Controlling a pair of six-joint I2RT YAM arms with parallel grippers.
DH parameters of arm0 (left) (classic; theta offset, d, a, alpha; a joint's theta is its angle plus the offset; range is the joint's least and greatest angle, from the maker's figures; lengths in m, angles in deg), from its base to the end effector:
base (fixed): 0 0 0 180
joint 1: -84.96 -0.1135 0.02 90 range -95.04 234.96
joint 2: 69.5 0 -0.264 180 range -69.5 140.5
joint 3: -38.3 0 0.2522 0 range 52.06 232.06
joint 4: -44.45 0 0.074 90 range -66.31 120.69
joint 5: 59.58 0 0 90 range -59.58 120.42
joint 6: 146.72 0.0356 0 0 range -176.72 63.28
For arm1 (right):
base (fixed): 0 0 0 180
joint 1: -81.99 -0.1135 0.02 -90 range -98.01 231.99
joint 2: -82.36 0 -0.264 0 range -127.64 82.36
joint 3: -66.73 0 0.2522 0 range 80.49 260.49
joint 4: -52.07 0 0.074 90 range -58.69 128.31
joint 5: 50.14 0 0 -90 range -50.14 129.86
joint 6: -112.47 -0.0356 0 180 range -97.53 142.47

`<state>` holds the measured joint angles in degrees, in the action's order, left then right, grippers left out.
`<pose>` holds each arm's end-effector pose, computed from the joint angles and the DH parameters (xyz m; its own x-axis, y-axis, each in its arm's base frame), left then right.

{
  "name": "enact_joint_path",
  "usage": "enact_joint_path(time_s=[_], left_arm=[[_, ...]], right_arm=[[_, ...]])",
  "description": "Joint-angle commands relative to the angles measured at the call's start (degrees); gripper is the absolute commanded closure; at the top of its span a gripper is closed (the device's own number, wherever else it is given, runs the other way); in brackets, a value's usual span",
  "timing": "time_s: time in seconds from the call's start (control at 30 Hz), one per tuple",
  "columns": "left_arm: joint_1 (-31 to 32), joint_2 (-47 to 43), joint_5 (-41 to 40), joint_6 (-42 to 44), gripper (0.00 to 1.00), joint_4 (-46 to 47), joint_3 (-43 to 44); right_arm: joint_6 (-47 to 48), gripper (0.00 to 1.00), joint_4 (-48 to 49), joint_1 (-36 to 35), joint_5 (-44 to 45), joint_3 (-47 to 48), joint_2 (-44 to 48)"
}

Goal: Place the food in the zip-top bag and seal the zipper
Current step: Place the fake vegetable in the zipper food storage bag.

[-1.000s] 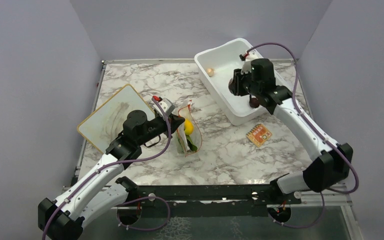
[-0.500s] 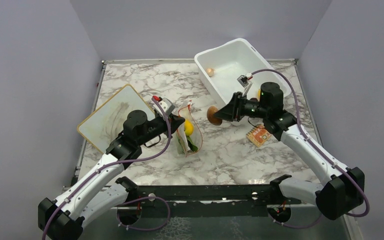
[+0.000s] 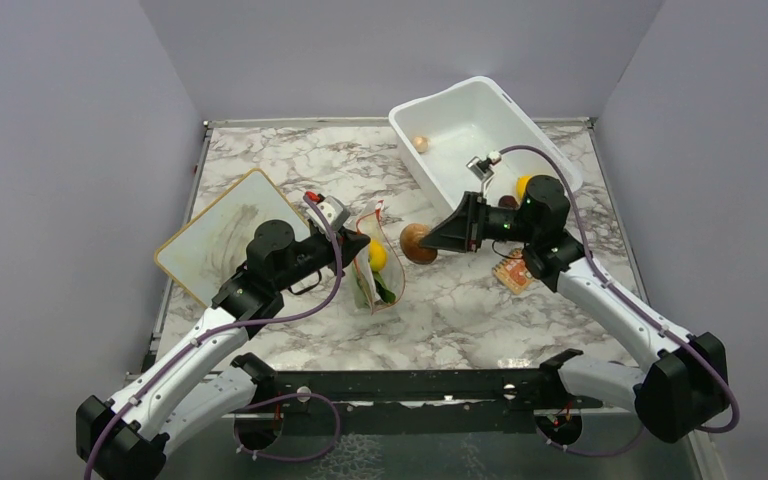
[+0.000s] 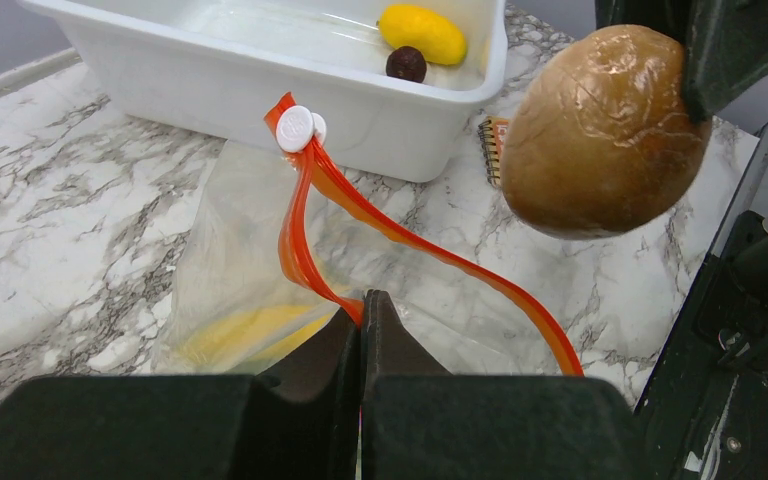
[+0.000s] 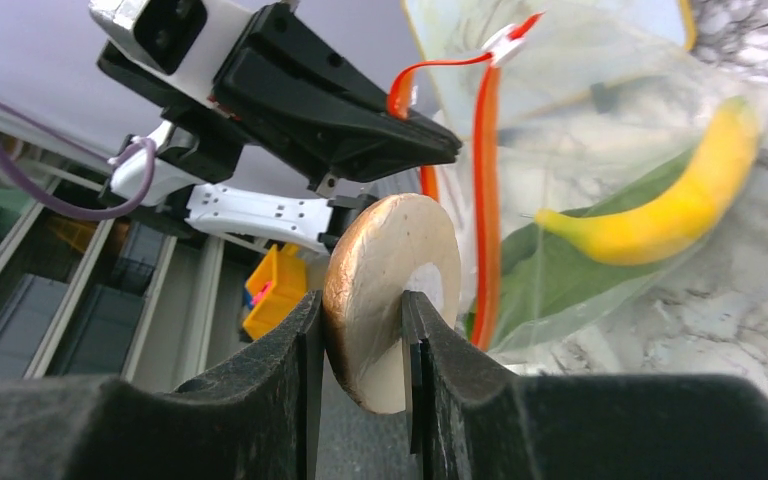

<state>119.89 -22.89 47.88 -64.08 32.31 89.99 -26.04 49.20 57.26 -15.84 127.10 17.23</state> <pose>0.1554 -0.1216 0.3144 -0.2012 -0.0086 -0.9795 0.7709 0.6156 -0.1637 0.2180 0.1328 0.3196 -0.8136 0.0900 -0.5745 -0.5585 0.1538 0.8151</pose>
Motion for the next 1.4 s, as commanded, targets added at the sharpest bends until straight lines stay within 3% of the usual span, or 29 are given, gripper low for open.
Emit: enact_joint_path(time_s=[0.0,0.27,0.63,1.13,1.37], left_arm=[[0.00,-0.63,0.21,-0.38,1.00,2.63,0.78],[0.00,-1.16,0.11,-0.31,1.00,2.59,0.74],[-0.03,-1.33,2.07,-0.38,1.00,2.90,0.88],[0.02,-1.72,5.48,-0.73,1.00,3.97,0.56],[0.04,-1.86,5.49,-0.73,1.00,4.17,0.59]], right_arm=[[-5.14,0.89,6.62,-3.07,-2.21,-0.83,-0.38],[-3.98,0.89,4.46,-9.80,2.07,1.49,-5.12],[-0.91,0.88,1.40,-12.07,8.30,3.24,-9.18],[11.48,0.84,-16.38,-16.28,29.38,11.19,-12.75],[14.09,0.80,-19.75,-18.98,37.20,13.51,-15.00]])
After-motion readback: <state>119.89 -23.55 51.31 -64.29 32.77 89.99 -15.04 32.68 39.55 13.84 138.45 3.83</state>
